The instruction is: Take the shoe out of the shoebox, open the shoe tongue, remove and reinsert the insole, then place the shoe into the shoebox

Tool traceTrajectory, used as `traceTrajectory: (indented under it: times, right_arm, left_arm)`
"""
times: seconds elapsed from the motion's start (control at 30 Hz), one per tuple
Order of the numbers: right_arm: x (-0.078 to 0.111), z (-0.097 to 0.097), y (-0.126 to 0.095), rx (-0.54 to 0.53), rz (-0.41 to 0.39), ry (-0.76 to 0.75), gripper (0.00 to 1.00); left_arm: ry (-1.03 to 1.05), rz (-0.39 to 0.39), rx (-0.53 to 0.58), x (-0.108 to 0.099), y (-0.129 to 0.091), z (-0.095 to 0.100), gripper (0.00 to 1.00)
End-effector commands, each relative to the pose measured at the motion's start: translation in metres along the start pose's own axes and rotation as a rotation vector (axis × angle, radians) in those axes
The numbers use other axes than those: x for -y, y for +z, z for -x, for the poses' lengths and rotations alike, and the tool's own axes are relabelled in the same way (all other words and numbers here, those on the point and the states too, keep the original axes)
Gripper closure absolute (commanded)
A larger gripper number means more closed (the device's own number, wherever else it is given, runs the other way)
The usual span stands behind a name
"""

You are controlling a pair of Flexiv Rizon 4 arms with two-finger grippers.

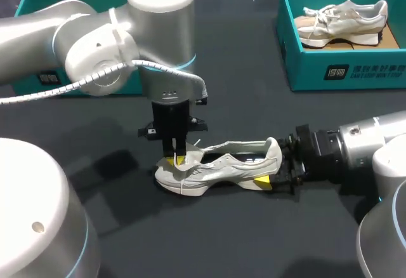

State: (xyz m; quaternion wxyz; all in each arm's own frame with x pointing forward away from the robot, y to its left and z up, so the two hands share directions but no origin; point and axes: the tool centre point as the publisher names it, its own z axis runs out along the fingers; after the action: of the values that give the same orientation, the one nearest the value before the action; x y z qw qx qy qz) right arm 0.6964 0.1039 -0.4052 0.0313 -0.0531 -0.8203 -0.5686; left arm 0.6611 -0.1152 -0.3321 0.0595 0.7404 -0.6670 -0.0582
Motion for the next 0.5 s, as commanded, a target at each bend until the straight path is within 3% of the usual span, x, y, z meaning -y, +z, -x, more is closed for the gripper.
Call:
traceTrajectory:
  times: [0.03, 0.1, 0.33, 0.5]
  right_arm:
    - [0.002, 0.001, 0.002, 0.002, -0.006, 0.002, 1.0]
    - [0.002, 0.001, 0.002, 0.002, -0.006, 0.002, 1.0]
    - [0.002, 0.001, 0.002, 0.002, -0.006, 0.002, 1.0]
    - [0.002, 0.001, 0.002, 0.002, -0.006, 0.002, 1.0]
  left_arm:
    - [0.009, 0.018, -0.002, 0.003, 0.011, 0.005, 0.83]
    - [0.007, 0.021, 0.013, 0.003, 0.014, 0.008, 0.7]
    - [0.03, 0.029, 0.082, 0.0, 0.018, 0.017, 0.52]
    - [0.052, 0.011, 0.115, -0.002, 0.008, 0.022, 0.42]
